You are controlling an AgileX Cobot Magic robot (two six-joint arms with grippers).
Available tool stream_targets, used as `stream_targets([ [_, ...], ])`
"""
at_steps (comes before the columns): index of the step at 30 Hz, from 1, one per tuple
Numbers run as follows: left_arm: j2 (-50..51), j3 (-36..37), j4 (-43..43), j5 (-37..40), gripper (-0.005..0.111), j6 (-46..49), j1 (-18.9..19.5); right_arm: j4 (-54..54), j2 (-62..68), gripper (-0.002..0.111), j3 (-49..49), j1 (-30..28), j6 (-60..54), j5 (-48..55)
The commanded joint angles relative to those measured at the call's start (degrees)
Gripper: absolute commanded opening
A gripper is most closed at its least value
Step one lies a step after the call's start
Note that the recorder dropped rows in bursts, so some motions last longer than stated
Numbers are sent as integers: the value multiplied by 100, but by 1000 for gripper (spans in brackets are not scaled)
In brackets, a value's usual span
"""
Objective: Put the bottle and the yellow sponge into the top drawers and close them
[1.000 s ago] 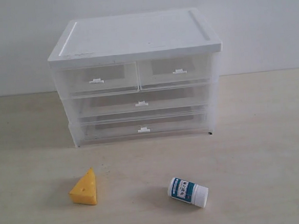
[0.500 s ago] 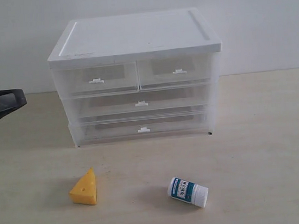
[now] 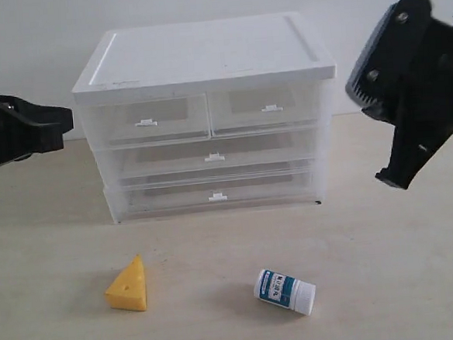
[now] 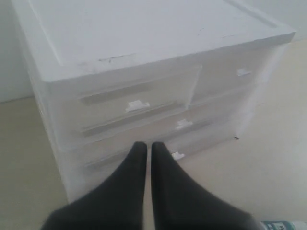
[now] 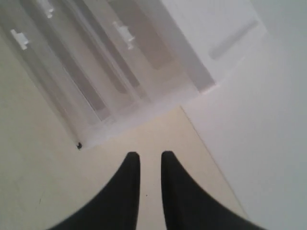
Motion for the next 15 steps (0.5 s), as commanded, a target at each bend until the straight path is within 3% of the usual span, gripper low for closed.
stream_targets([
  [1,228,-181,206,-385,4,50,-140,-1150,385,13,-411,470,665,-63],
  [3,246,-184,206,-427,4,150,-140,-2135,528,13,-837,710,1333,518],
  [5,246,-237,206,-422,4,161,-140,-4367,648,13,-1297,999,3124,1742],
  [8,246,-248,206,-422,4,206,-140,-6010,659,13,-1335,1315,3982,2370],
  [11,246,-248,206,-462,4,243,-140,-7285,757,13,-1277,1842,4788,2756],
  [15,246,-269,206,-462,4,243,-140,-7422,1190,13,-1162,2497,5334,3539],
])
